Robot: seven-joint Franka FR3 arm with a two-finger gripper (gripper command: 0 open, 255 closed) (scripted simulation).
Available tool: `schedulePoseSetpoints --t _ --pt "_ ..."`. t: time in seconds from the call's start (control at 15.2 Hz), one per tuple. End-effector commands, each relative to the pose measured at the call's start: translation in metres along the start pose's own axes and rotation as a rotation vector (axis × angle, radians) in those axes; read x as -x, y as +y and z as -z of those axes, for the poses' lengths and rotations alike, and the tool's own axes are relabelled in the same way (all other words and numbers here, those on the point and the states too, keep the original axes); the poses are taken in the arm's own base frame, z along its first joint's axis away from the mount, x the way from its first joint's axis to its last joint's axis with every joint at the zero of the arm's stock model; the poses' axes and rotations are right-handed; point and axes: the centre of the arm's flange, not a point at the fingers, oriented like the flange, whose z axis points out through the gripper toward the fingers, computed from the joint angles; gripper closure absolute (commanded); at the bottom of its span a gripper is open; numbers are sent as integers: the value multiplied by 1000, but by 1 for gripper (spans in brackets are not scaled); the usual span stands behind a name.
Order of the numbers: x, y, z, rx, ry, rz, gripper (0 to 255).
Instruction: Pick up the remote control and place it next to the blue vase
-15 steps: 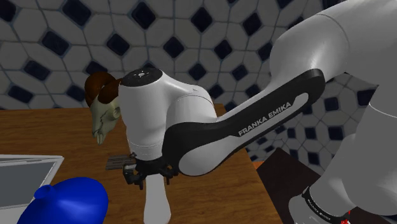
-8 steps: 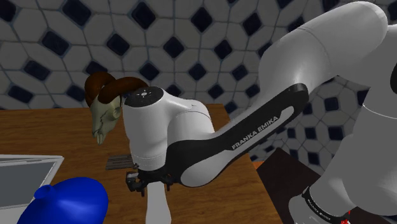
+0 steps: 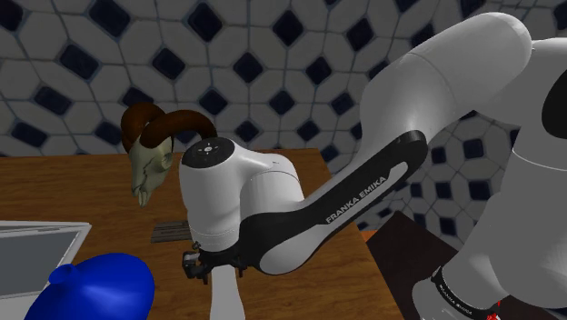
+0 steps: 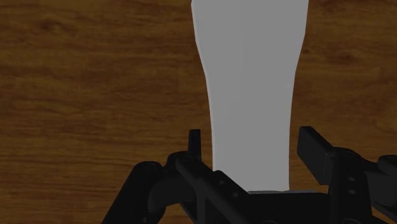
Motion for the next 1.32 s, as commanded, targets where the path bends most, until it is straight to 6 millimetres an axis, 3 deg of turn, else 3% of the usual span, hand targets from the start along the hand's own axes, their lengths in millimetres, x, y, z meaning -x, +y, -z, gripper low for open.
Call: schedulePoseSetpoints --t 0.0,0.13,0.2,0.53,0.79,1.25 --pt "0 0 0 0 0 0 255" --pt "0 0 0 0 0 0 255" --pt "0 0 0 0 0 0 0" --pt "0 0 0 0 0 0 0" --pt "0 0 50 0 0 0 0" --pt "0 0 50 0 0 0 0"
